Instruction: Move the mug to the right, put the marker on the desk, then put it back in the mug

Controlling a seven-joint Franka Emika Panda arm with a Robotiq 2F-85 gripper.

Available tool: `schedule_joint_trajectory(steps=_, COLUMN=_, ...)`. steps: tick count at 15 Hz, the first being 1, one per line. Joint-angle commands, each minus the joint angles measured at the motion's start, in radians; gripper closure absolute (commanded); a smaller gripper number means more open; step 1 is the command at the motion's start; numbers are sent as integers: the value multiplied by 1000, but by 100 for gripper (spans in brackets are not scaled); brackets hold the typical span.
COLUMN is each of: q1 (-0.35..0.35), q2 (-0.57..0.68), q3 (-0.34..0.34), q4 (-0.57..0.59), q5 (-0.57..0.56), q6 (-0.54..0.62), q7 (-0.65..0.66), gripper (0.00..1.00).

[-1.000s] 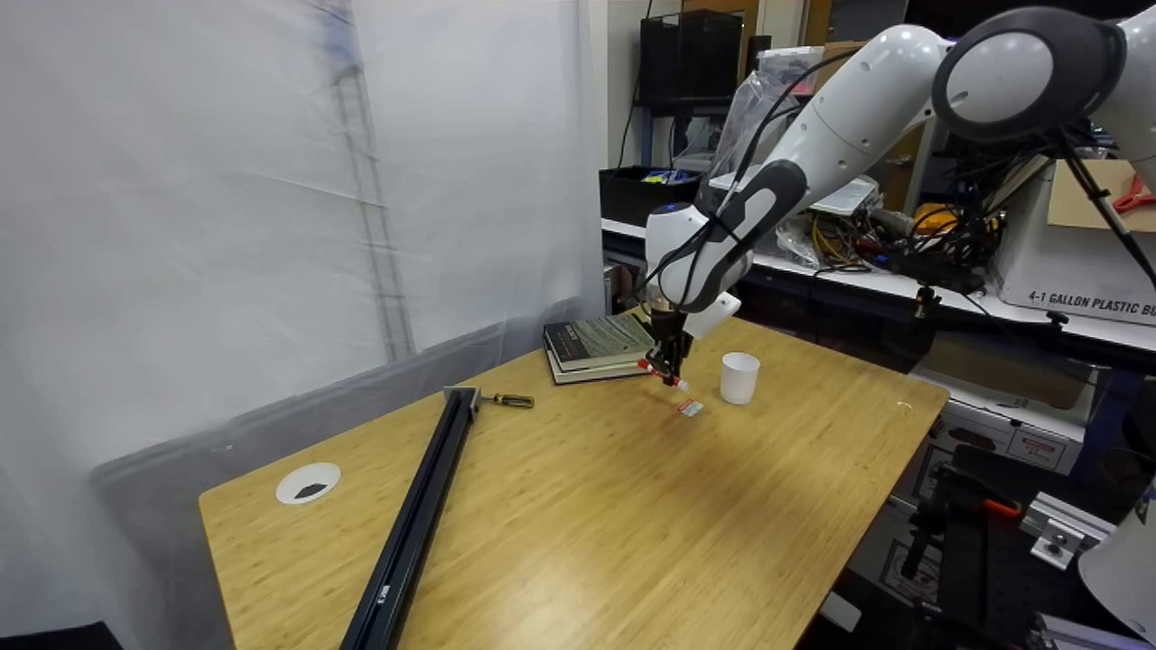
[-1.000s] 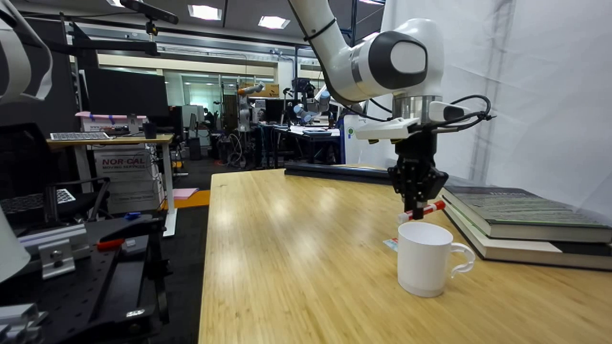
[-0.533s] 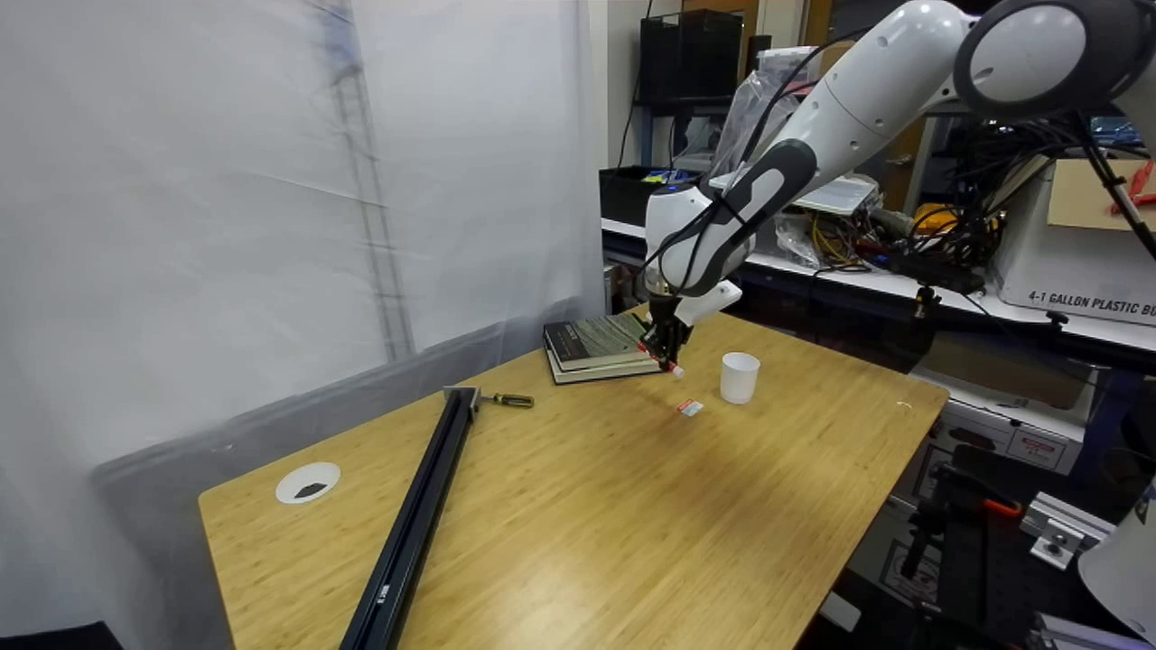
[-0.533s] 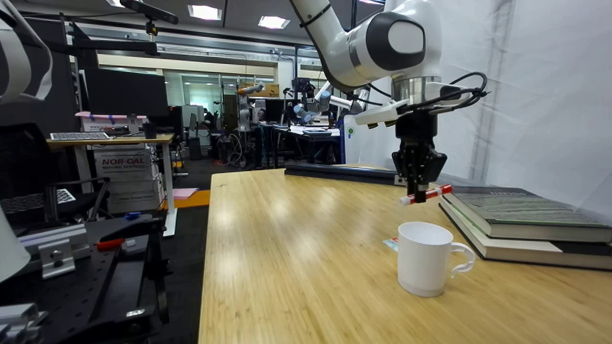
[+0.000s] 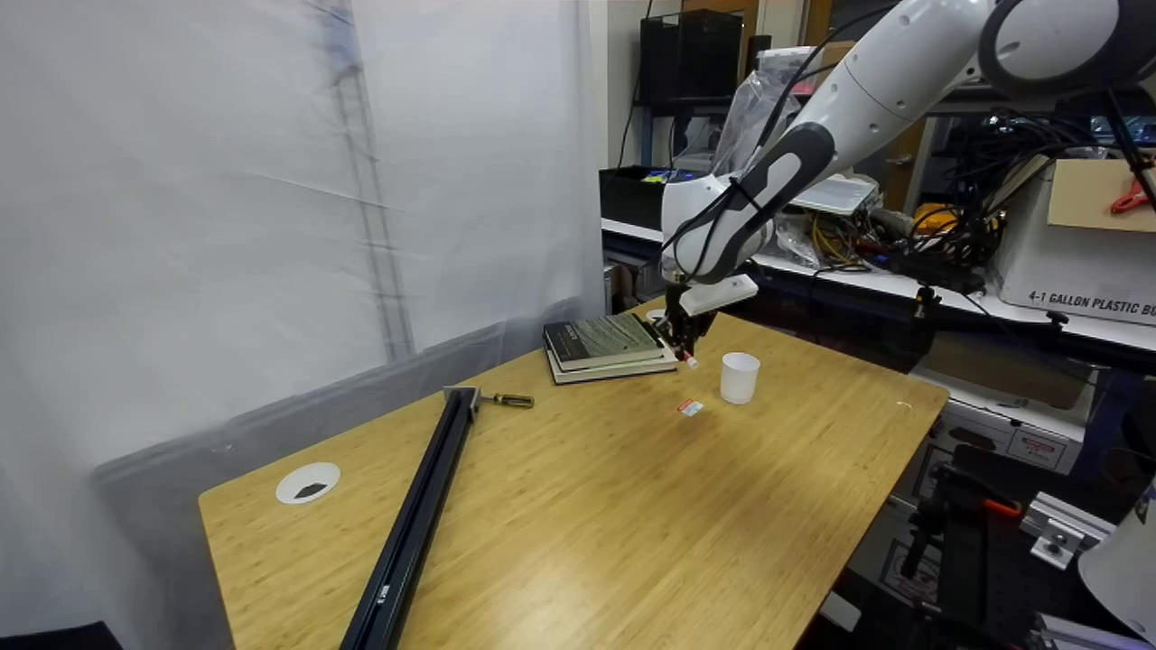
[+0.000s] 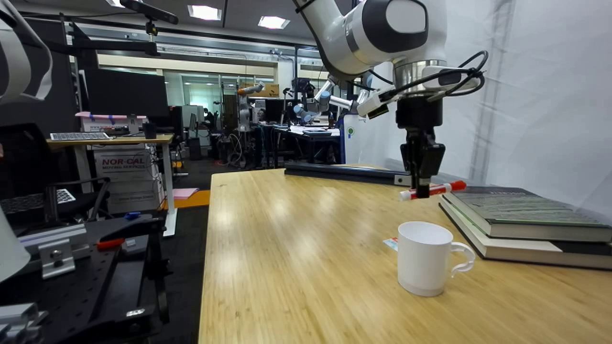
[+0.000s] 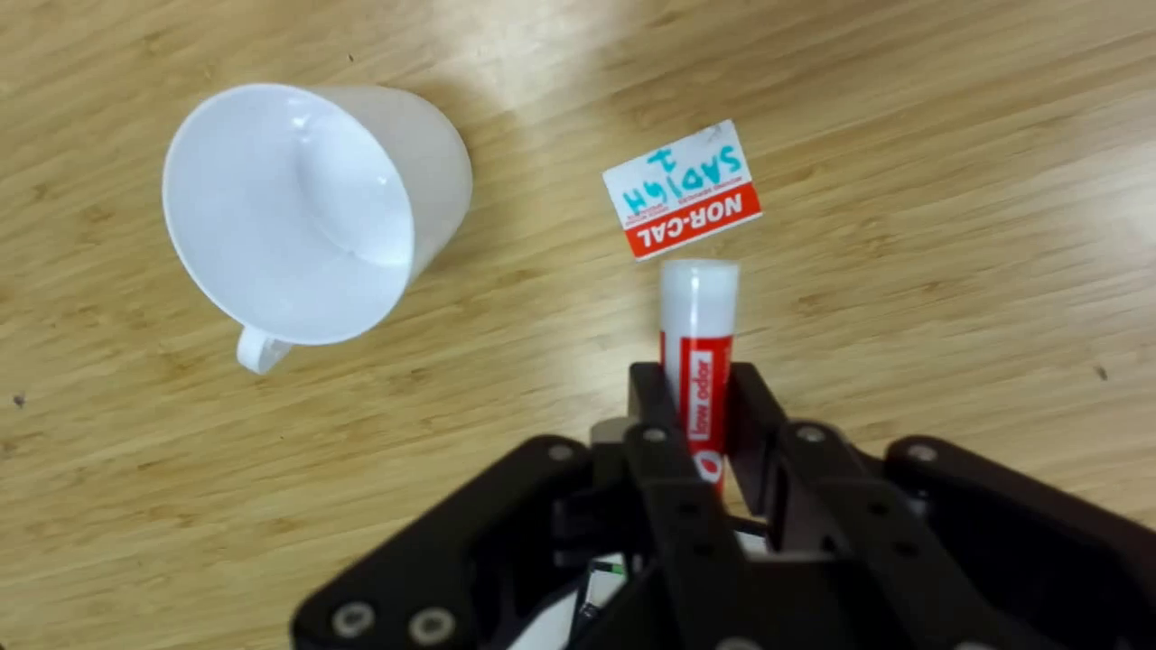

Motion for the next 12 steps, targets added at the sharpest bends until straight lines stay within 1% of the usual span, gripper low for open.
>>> schedule_joint_trajectory(steps=1, q1=39, q2=-48, q3=-45, q4=-54, q5=18, q6=1, q7=113, gripper=95)
schedule_joint_trajectory(steps=9, q1=62, q2=-84, q3=-79, q4=-106, q5=16, q6=12, q7=316, gripper=95)
schedule_joint_trajectory(steps=12, q1=68, q2=-108, q3=-102, q4=-137, q5=5, q6=31, q7=409, gripper=95)
